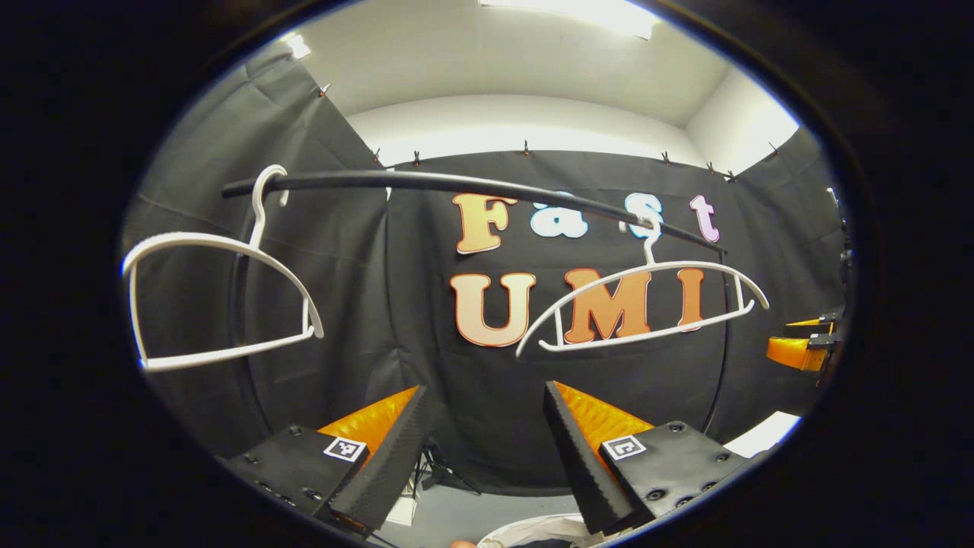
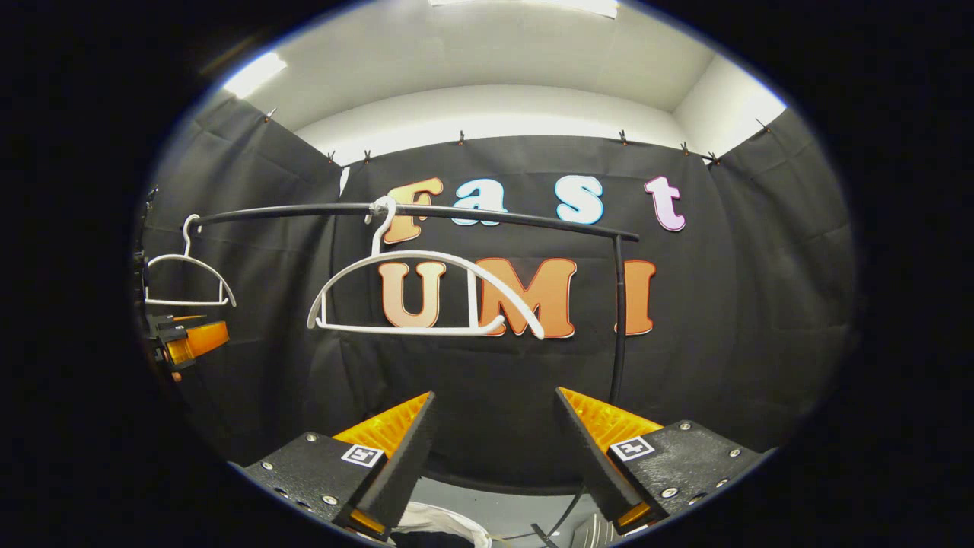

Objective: Grasp the clothes on the hanger with both hands and then place them into the laundry hamper below.

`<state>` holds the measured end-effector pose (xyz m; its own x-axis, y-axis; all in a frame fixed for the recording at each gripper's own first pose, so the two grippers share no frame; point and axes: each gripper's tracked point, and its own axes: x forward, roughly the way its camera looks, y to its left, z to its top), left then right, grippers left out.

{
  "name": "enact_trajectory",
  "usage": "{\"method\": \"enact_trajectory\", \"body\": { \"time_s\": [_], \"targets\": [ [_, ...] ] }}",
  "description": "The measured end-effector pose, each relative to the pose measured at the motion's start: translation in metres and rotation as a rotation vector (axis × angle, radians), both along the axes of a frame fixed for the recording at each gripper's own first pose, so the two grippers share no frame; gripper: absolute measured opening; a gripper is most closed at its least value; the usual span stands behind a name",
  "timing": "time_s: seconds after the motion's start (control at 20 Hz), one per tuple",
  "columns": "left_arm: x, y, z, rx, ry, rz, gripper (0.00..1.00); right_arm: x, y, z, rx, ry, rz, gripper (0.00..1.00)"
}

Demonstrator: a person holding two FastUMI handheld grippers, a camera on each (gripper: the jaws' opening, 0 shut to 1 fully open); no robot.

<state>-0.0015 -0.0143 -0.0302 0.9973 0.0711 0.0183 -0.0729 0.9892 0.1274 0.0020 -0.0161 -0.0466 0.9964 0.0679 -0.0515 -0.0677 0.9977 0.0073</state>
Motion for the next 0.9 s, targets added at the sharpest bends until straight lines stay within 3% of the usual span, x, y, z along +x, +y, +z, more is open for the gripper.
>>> {"method": "enact_trajectory", "body": {
  "time_s": [0.65, 0.7, 0.75, 0.8, 0.9],
  "targets": [
    [-0.003, 0.011, 0.009, 0.008, -0.005, 0.015, 0.97, 0.002, 0.003, 0.004, -0.006, -0.009, 0.003, 1.0],
    [-0.002, 0.012, 0.009, 0.004, -0.004, 0.016, 0.97, 0.002, 0.003, 0.003, -0.004, -0.008, 0.004, 0.92],
    [-0.002, 0.012, 0.009, -0.001, -0.002, 0.016, 0.97, 0.002, 0.004, 0.003, -0.002, -0.008, 0.005, 0.92],
    [-0.002, 0.013, 0.008, -0.003, 0.0, 0.016, 0.97, 0.003, 0.005, 0.002, -0.003, -0.009, 0.007, 1.0],
    [-0.005, 0.015, 0.008, 0.0, 0.0, 0.018, 0.94, 0.002, 0.004, 0.002, -0.011, -0.012, 0.004, 1.0]
  ]
}}
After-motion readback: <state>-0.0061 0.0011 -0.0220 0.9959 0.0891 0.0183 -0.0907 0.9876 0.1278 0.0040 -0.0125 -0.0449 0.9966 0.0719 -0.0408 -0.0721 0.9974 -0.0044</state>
